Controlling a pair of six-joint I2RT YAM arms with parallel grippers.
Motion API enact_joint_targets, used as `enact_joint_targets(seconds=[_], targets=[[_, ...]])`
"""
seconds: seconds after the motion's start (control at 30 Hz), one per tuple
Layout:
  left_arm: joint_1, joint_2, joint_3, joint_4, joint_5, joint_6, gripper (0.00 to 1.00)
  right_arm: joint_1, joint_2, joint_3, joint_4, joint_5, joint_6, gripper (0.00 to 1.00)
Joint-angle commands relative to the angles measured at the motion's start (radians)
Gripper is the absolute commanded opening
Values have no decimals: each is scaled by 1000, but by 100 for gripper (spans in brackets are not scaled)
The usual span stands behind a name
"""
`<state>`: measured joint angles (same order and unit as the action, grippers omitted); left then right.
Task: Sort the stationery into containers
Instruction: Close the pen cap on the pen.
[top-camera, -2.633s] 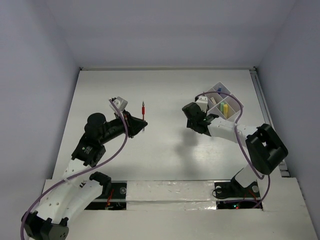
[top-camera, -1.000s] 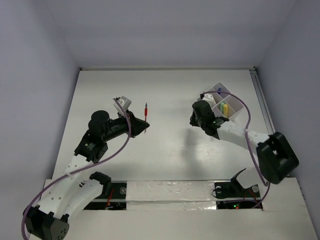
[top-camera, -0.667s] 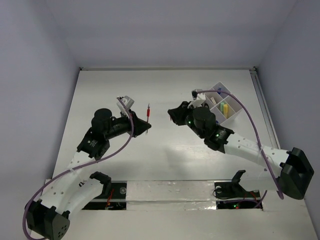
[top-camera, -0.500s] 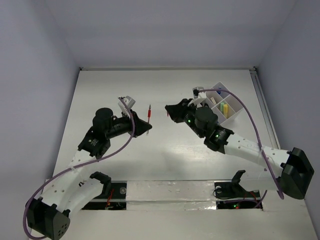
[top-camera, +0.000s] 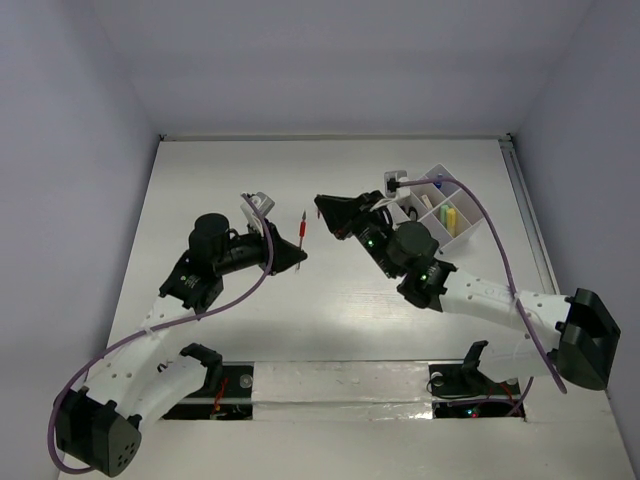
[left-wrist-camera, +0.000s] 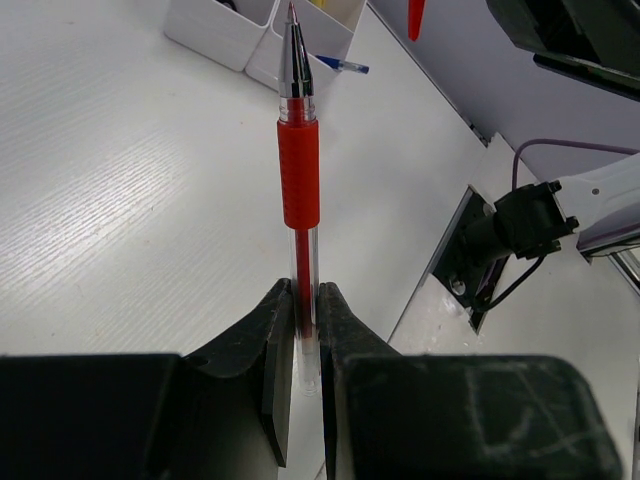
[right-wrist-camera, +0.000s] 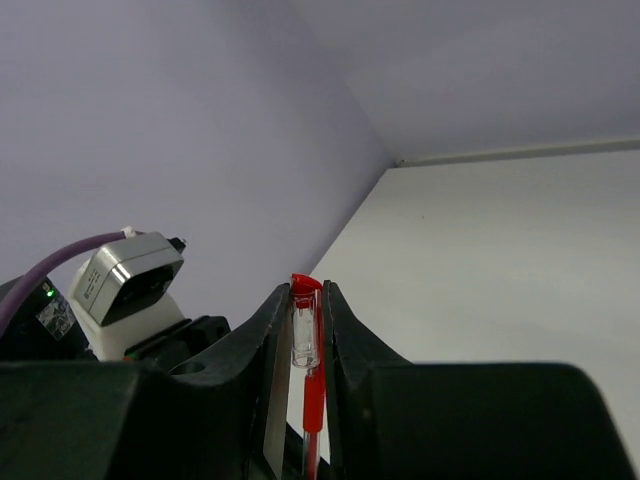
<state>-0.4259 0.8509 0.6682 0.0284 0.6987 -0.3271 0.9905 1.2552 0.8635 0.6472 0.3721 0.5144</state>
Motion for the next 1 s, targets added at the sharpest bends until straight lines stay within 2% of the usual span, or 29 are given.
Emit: enact_joint_targets(seconds=[0.0, 0.3, 0.97], targets=[[-14, -4, 22, 59, 31, -6, 0, 22, 33, 63, 109, 45, -53, 0], [-14, -10, 22, 61, 35, -4, 0, 31, 81, 121, 86, 83, -103, 0], [-14, -26, 25, 48, 9, 5, 0, 50, 130, 117, 101, 79, -126, 0]])
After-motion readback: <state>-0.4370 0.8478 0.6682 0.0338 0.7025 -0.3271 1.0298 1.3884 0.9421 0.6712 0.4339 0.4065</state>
